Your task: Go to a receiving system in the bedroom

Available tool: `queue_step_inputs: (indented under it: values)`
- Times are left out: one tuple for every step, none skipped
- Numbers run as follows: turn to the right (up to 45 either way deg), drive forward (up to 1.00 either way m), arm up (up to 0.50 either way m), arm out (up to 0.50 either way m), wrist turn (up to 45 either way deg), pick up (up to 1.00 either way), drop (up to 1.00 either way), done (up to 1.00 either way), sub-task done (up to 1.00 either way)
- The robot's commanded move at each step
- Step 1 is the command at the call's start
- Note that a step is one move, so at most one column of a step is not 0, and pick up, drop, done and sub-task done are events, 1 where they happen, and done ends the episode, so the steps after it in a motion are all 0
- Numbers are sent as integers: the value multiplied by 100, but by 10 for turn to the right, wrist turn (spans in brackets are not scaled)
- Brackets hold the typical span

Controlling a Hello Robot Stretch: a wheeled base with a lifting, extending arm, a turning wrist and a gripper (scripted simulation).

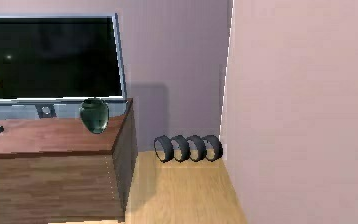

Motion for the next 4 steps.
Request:
queue_step_inputs:
  values:
    - [60,0,0,0,0,0,0,0,0]
    - [0,85,0,0,0,0,0,0,0]
    - [-450,0,0,0,0,0,0,0,0]
    - [-210,0,0,0,0,0,0,0,0]
